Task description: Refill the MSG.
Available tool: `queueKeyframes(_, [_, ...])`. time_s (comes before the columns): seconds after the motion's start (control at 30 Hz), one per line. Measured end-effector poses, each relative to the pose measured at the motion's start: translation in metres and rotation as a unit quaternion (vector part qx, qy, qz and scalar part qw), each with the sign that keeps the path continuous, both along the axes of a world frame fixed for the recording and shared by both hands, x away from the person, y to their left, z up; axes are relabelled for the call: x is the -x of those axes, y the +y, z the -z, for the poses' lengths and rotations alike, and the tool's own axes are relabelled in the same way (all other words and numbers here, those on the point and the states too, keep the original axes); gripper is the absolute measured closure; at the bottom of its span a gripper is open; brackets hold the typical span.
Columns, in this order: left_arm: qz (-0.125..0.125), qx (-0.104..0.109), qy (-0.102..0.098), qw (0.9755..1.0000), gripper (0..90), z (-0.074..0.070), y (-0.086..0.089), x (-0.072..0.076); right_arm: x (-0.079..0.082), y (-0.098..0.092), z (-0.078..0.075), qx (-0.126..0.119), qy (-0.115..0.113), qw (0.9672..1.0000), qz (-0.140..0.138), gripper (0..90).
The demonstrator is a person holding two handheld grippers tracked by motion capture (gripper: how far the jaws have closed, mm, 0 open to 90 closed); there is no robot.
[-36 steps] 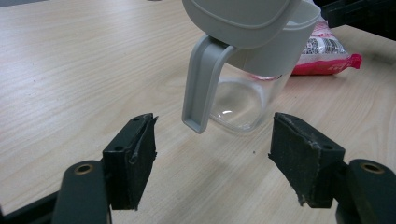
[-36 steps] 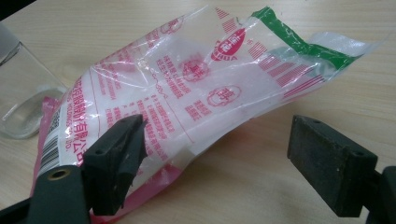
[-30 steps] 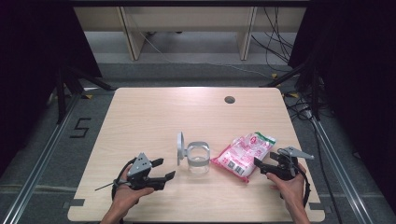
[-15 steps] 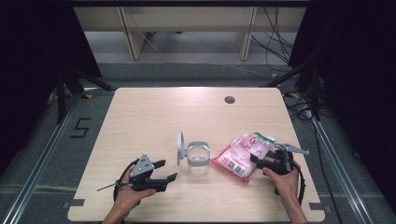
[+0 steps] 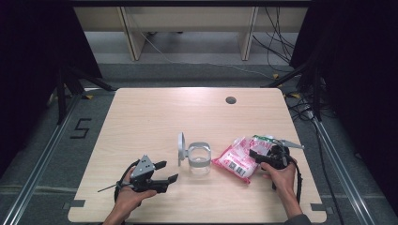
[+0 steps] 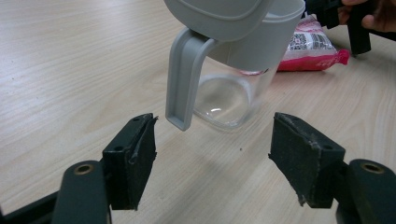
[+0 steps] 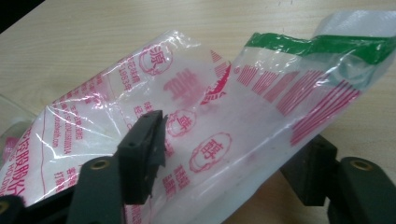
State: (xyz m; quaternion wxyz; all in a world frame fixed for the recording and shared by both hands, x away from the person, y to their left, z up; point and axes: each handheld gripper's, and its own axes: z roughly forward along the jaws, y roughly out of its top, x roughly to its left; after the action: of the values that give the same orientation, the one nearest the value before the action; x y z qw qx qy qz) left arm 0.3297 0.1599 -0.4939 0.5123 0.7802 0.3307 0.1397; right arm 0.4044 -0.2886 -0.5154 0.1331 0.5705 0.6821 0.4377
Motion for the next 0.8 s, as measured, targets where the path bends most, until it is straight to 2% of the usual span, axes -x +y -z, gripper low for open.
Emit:
queueKeyframes(0.03, [-0.002,0.0,0.003,1.0,30.3,0.001,-0.001,0.0,-0.004,-0.004,0.003,-0.007,-0.014,0.9998,-0.015,43.7])
queueKeyframes(0.1, [-0.002,-0.003,0.001,1.0,29.9,0.001,-0.001,0.0,-0.005,-0.005,0.004,0.0,-0.013,0.9998,-0.011,45.4])
queueKeyframes(0.13, [-0.001,-0.003,0.002,1.0,29.7,0.001,-0.001,0.001,-0.004,-0.002,0.003,-0.03,0.0,0.9996,0.001,48.1])
queueKeyframes(0.17, [0.002,0.001,0.003,1.0,29.7,0.001,-0.002,0.0,-0.007,-0.005,0.004,-0.014,-0.012,0.9998,-0.006,50.9])
queueKeyframes(0.23, [0.0,0.001,0.003,1.0,29.7,0.001,-0.002,0.0,-0.009,-0.005,0.004,-0.014,-0.011,0.9998,-0.01,53.9])
queueKeyframes(0.27, [0.0,0.001,0.003,1.0,29.7,0.001,-0.002,0.0,-0.01,-0.005,0.004,-0.004,-0.012,0.9999,-0.009,56.1])
queueKeyframes(0.3, [-0.001,-0.003,0.002,1.0,29.7,0.001,-0.001,0.001,-0.01,-0.005,0.004,-0.004,-0.012,0.9999,-0.009,56.1])
queueKeyframes(0.33, [0.0,0.0,0.003,1.0,29.7,0.001,-0.001,0.001,-0.012,-0.005,0.005,0.009,-0.013,0.9998,-0.012,60.9])
queueKeyframes(0.37, [0.001,0.002,0.003,1.0,29.7,0.0,-0.001,0.001,-0.012,-0.005,0.005,0.009,-0.013,0.9998,-0.012,60.9])
queueKeyframes(0.4, [0.001,0.004,0.004,1.0,29.7,0.0,-0.002,0.001,-0.009,0.002,0.003,-0.027,0.015,0.9995,0.01,64.3])
queueKeyframes(0.43, [0.001,0.003,0.004,1.0,29.7,0.0,-0.002,0.001,-0.013,-0.004,0.003,0.005,-0.007,0.9999,-0.014,69.5])
queueKeyframes(0.47, [0.0,0.003,0.003,1.0,29.7,0.0,-0.002,0.001,-0.012,-0.001,0.002,-0.013,0.003,0.9999,-0.003,73.4])
queueKeyframes(0.5, [-0.001,0.0,0.002,1.0,29.6,-0.001,-0.002,0.002,-0.014,-0.003,0.002,0.011,-0.016,0.9997,-0.014,81.2])
queueKeyframes(0.6, [-0.001,0.001,0.002,1.0,29.6,-0.001,-0.002,0.002,-0.016,0.0,0.002,0.013,-0.025,0.9993,-0.023,84.4])
queueKeyframes(0.63, [-0.001,0.001,0.002,1.0,29.6,0.0,-0.002,0.002,-0.016,-0.001,0.002,0.031,-0.025,0.9988,-0.029,85.5])
queueKeyframes(0.67, [-0.002,0.001,0.002,1.0,29.6,0.0,-0.002,0.002,-0.016,0.001,0.001,0.03,-0.02,0.9991,-0.021,86.5])
queueKeyframes(0.7, [0.001,0.006,0.003,1.0,29.6,0.0,-0.002,0.002,-0.017,0.001,0.002,0.025,-0.03,0.9989,-0.024,87.2])
queueKeyframes(0.73, [0.0,0.003,0.002,1.0,29.6,-0.001,-0.001,0.002,-0.016,0.0,0.001,0.029,-0.031,0.9986,-0.033,87.9])
queueKeyframes(0.8, [0.0,0.001,0.002,1.0,29.6,-0.001,-0.001,0.002,-0.015,0.002,-0.001,0.025,-0.036,0.9985,-0.033,89.1])
